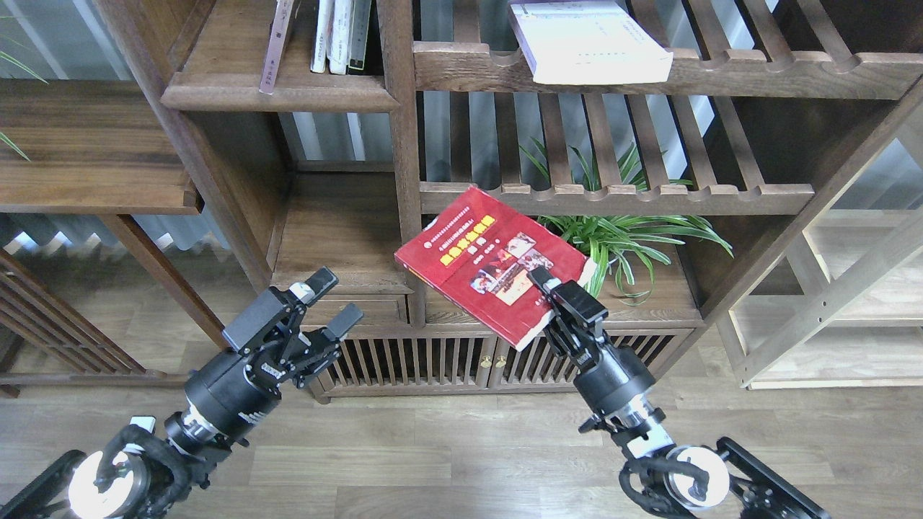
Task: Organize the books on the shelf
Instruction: 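Lower the red book in front of the shelf toward the left gripper, then grasp the red book's lower edge with the left gripper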
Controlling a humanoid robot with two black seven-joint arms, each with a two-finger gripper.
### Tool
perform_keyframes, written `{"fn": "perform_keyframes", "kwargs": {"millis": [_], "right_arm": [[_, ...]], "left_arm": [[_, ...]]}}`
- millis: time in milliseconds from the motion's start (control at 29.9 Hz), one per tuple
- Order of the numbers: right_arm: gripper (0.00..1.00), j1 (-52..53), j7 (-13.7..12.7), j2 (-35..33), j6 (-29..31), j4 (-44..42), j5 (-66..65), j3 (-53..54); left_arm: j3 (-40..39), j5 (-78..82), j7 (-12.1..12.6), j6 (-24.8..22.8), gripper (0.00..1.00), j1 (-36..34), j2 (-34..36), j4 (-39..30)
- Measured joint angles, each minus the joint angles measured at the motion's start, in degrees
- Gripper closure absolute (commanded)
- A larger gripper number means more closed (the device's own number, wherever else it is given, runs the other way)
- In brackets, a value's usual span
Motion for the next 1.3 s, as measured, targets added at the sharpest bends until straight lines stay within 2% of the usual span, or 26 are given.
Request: {"fn": "perform_keyframes", "kwargs": {"millis": [501,1137,1237,1304], "right_arm": [[0.97,-0.98,-0.09,9.2,0.0,0.27,-1.69,-0.37],[0.97,-0.75,-0.06,10.64,0.0,0.27,-8.07,-8.97],[0.97,-0.79,0.0,10.64,0.0,0.27,-8.58,-9.47],[0.97,-0.83,0.0,10.64,0.0,0.27,-8.8,-9.79]], "left_arm": [[-2.75,0.25,0.0,0.0,0.02,3.69,-1.1,-1.35],[-2.92,2.7,0.0,0.0,0.02,1.78,-6.41,3.33],[-2.93,3.84,0.0,0.0,0.12,1.74,-6.62,3.97],[-2.91,3.99,0.0,0.0,0.27,1.79,-6.71,4.39]]}}
